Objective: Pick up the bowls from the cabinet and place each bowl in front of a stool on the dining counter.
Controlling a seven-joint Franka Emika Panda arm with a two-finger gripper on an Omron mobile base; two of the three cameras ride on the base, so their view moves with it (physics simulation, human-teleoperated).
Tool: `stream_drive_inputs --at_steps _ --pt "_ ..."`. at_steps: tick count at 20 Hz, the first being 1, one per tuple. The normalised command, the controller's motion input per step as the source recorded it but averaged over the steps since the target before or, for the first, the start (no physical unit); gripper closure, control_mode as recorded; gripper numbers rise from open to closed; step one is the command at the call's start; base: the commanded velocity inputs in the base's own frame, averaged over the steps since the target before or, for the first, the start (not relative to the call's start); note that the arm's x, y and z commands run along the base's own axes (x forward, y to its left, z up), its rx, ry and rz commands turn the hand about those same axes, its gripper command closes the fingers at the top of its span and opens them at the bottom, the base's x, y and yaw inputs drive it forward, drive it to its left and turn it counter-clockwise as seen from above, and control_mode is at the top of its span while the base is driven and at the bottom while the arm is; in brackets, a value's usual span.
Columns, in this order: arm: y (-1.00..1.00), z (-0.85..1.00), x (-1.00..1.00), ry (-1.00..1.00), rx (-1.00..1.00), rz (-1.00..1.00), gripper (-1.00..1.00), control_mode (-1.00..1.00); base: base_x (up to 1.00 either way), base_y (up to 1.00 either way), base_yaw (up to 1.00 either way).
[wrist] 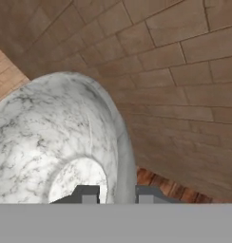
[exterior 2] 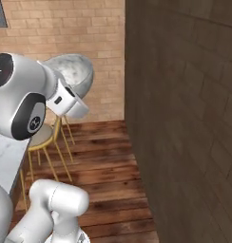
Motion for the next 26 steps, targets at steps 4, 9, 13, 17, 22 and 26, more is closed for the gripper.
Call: stream_drive_inputs --at_steps 4,9,13,17,22,26 --pt "0.00 0.00 0.00 0.00 0.00 0.00 1.00 1.00 0.04 -0.76 0.31" --pt "0.00 0.00 0.00 0.00 0.00 0.00 1.00 1.00 0.71 -0.12 0.39" --pt "0.00 0.00 0.00 0.00 0.00 0.00 1.00 1.00 0.97 0.00 0.41" --pt "0.00 0.00 0.00 0.00 0.00 0.00 1.00 1.00 0.73 -0.07 0.45" --pt "0.00 0.00 0.00 0.00 0.00 0.00 1.00 1.00 0.28 -0.31 0.45" --pt "0.00 0.00 0.00 0.00 0.00 0.00 1.00 1.00 0.55 -0.13 0.52"
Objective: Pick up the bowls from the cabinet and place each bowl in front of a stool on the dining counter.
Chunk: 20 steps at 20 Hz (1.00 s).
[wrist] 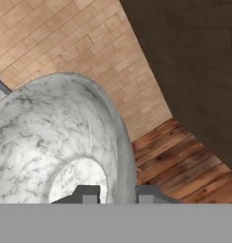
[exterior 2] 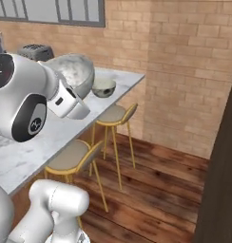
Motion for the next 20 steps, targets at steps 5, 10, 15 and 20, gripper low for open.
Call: stream_drive_inputs --at_steps 5,10,15,20 --pt "0.00 0.00 0.00 0.00 0.00 0.00 1.00 1.00 0.36 -0.30 0.54" --pt "0.00 0.00 0.00 0.00 0.00 0.00 1.00 1.00 0.09 -0.46 0.46" --pt "0.00 0.00 0.00 0.00 0.00 0.00 1.00 1.00 0.00 -0.51 0.47" --pt "0.00 0.00 0.00 0.00 0.00 0.00 1.00 1.00 0.00 -0.58 0.46"
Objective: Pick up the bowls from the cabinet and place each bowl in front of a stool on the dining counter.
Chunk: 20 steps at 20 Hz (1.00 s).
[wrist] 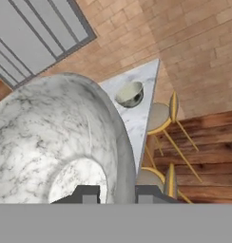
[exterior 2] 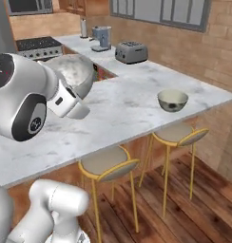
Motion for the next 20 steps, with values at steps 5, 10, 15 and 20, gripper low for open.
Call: stream_drive_inputs --at_steps 5,10,15,20 --pt "0.00 0.00 0.00 0.00 0.00 0.00 1.00 1.00 0.00 -0.69 0.45" --pt "0.00 0.00 0.00 0.00 0.00 0.00 1.00 1.00 0.00 -0.78 0.44" --pt "0.00 0.00 0.00 0.00 0.00 0.00 1.00 1.00 0.02 -0.72 0.39" --pt "0.00 0.00 0.00 0.00 0.00 0.00 1.00 1.00 0.21 -0.56 0.35"
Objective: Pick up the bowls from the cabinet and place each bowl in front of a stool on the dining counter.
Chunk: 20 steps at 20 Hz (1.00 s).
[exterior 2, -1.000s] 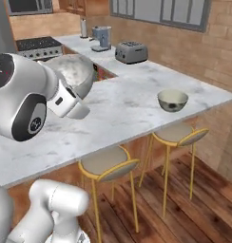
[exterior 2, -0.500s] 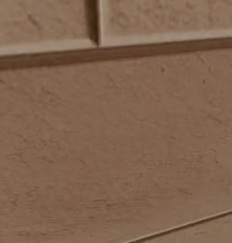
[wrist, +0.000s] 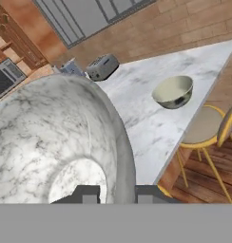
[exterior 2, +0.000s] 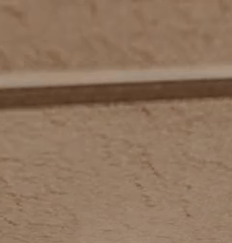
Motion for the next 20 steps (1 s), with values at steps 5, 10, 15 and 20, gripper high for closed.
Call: stream_drive_inputs --at_steps 5,10,15,20 --pt "0.00 0.00 0.00 0.00 0.00 0.00 1.00 1.00 0.28 -0.49 0.37" --pt "0.00 0.00 0.00 0.00 0.00 0.00 1.00 1.00 0.43 -0.32 0.40" --pt "0.00 0.00 0.00 0.00 0.00 0.00 1.00 1.00 0.78 -0.04 0.40" --pt "0.00 0.00 0.00 0.00 0.00 0.00 1.00 1.00 0.78 -0.10 0.40"
